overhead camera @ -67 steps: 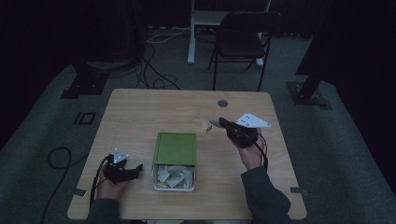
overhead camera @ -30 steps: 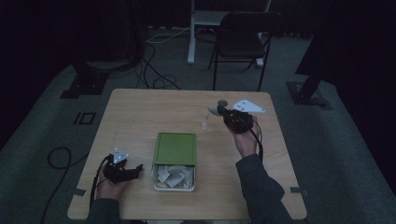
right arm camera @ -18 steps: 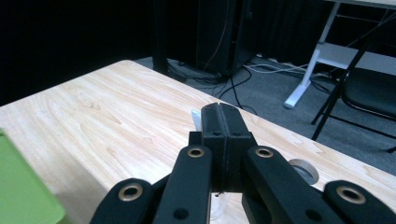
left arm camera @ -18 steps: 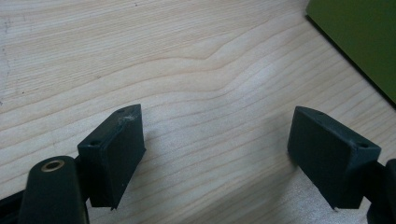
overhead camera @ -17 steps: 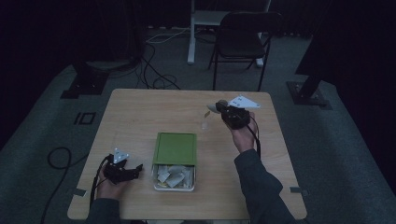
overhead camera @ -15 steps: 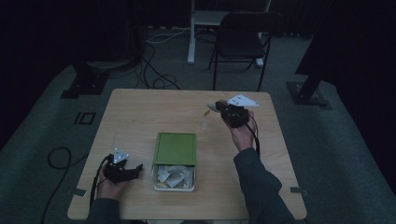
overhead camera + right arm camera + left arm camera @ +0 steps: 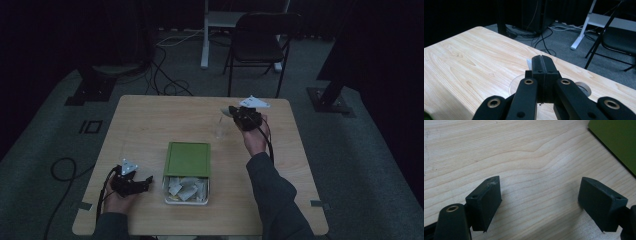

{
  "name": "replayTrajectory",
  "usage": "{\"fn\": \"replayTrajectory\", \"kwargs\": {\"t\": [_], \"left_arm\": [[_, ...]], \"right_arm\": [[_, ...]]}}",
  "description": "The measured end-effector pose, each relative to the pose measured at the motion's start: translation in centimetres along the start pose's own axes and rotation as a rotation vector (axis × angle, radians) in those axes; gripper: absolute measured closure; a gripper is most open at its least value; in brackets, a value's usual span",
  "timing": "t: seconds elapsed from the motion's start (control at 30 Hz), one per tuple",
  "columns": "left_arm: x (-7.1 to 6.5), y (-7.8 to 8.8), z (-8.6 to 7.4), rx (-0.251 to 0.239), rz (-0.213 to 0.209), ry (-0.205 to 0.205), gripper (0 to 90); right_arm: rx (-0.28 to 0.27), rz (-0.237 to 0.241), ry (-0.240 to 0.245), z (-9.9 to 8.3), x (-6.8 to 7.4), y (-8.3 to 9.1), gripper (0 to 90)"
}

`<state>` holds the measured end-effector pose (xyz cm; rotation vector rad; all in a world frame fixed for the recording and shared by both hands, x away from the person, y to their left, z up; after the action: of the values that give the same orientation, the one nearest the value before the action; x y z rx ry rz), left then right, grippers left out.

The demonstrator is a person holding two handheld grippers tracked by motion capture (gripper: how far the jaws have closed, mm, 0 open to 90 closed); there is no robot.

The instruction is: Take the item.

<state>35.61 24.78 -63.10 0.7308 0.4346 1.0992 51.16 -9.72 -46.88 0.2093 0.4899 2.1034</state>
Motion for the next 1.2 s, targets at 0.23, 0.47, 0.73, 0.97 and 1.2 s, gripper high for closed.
{"fn": "replayTrajectory", "kwargs": {"t": [0.23,0.47,0.73,0.97,1.2], "left_arm": [[0.0,0.0,0.0,0.0,0.0,0.0,19.5],[0.0,0.0,0.0,0.0,0.0,0.0,19.5],[0.0,0.0,0.0,0.0,0.0,0.0,19.5],[0.0,0.0,0.0,0.0,0.0,0.0,19.6],[0.0,0.0,0.0,0.0,0.0,0.0,19.5]], "right_arm": [[0.027,-0.009,-0.01,-0.4,-0.3,-1.0,90.0],[0.051,-0.016,0.01,-0.9,0.1,-1.7,90.0],[0.056,-0.02,0.037,-1.0,0.5,-2.3,70.5],[0.036,-0.034,0.036,-1.0,0.3,-1.3,59.7],[0.05,-0.02,0.019,-2.8,0.2,-0.3,56.0]]}}
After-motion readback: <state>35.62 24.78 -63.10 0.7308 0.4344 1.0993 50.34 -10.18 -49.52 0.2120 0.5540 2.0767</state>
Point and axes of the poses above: each handheld gripper's, and its own axes: y roughly backward along the jaws, z roughly out of its top, x roughly to its left, the point moved 8 cm from there along -y, roughly forward along the jaws, and after that the axes turned 3 degrees about x, right-handed, at the moved point
